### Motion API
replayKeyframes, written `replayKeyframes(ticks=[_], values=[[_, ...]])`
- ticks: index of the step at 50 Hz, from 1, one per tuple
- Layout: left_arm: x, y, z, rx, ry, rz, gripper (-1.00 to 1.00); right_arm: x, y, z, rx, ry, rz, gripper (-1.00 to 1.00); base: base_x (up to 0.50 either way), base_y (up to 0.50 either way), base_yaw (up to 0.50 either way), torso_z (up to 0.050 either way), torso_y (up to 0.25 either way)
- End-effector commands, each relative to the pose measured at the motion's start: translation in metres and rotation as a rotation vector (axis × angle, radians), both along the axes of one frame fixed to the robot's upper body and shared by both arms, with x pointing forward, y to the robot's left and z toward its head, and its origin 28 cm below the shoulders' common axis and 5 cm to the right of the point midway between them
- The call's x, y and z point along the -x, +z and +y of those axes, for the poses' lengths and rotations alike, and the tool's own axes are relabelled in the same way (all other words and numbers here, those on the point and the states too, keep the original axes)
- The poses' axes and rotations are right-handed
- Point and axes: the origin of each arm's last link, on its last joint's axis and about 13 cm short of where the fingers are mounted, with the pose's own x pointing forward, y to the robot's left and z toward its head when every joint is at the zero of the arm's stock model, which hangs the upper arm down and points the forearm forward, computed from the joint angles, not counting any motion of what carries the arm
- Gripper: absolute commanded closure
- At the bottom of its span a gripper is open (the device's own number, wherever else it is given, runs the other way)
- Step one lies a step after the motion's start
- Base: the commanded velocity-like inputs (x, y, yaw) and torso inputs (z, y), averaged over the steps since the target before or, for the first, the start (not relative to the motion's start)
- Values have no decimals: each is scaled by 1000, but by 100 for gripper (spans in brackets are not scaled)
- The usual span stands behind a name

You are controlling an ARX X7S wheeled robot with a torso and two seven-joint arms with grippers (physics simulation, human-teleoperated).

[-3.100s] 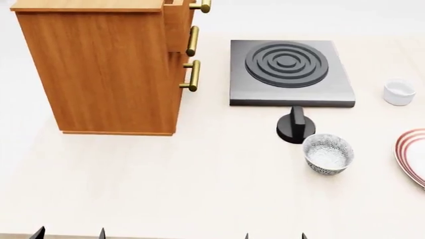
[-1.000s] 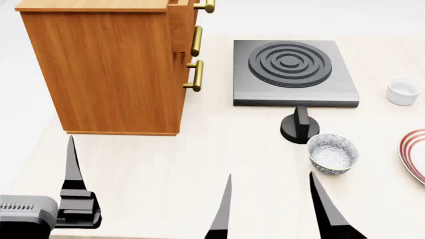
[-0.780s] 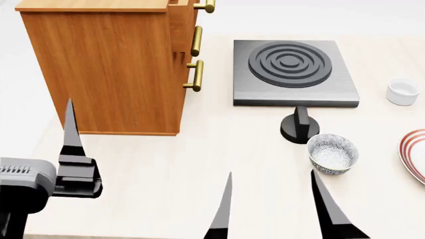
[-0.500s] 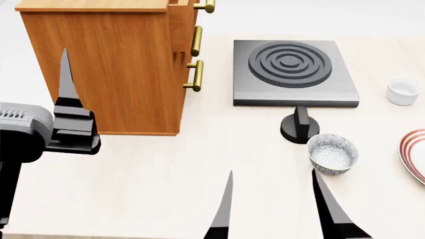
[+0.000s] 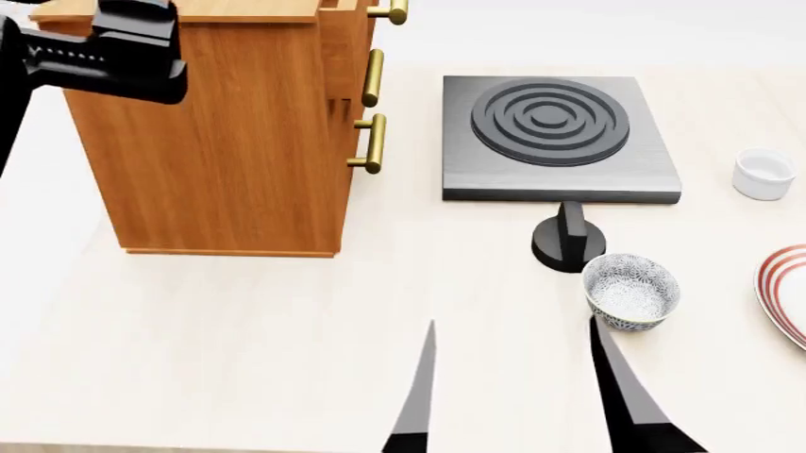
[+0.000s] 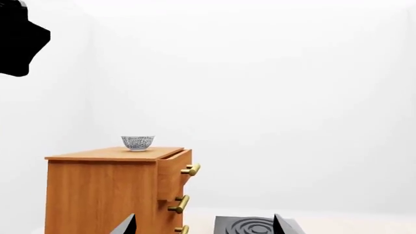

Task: Pick the akita bowl on the wooden cabinet and place it on the plate.

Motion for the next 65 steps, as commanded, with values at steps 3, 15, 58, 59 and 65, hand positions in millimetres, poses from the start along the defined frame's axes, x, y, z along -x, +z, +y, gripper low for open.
replayKeyframes(ticks=[3,15,58,59,65], values=[[-19,43,-6,3,-69,96,-100,0,5,-1,12,-11,-24,-100,0,0,0,0,0],[-13,94,-7,14,-30,-1,-100,2,7,-1,9,-2,-48,-100,129,0,0,0,0],[-11,87,-7,48,-10,-29,-100,2,6,-1,11,0,-40,-100,421,0,0,0,0],[-11,87,-7,46,-12,-31,-100,2,6,-1,11,0,-40,-100,363,0,0,0,0],[-11,85,-8,44,-17,-26,-100,2,6,-1,10,-6,-38,-100,292,0,0,0,0]])
